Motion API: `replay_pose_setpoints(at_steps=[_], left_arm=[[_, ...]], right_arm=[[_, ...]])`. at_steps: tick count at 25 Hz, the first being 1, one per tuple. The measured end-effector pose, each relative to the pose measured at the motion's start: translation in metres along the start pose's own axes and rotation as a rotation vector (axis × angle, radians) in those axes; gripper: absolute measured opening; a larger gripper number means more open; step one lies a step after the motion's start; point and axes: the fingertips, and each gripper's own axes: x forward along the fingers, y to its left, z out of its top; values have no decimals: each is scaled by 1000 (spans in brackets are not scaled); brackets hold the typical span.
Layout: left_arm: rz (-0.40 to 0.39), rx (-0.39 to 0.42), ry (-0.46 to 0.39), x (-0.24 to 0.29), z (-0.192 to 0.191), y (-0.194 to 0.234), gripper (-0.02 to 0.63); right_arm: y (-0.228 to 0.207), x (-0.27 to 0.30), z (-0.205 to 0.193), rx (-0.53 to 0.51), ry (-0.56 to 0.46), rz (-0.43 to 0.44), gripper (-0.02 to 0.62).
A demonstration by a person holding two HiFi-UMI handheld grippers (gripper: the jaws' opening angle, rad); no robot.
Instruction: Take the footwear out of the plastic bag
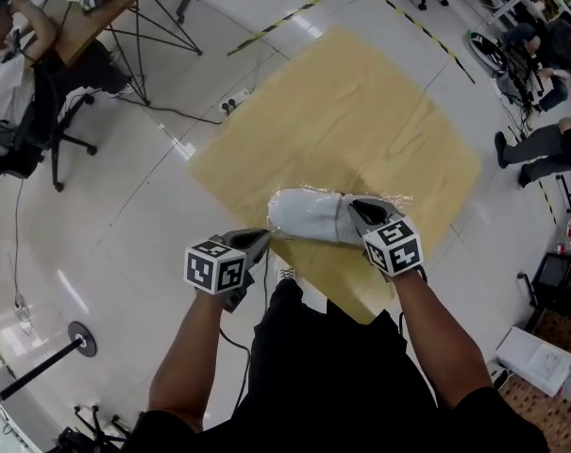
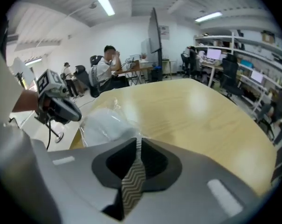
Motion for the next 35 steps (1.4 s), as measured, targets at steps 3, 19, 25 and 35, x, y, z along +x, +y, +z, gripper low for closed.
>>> replay_pose_setpoints(at_steps=[3,19,25,35], left_arm=[[15,-172,-91,-2,-4,13,13],[200,805,133,46,71,-22,157],[186,864,265,79,63,-17,156],[99,336,46,65,97,-18,141]], right_arm=[[-5,-4,-5,75,-17,-30,12],[47,-8,-28,-402,100,6,140],[31,-17,-33,-319,90,-7,202],[-21,-47,-11,143,-97,-46,202]])
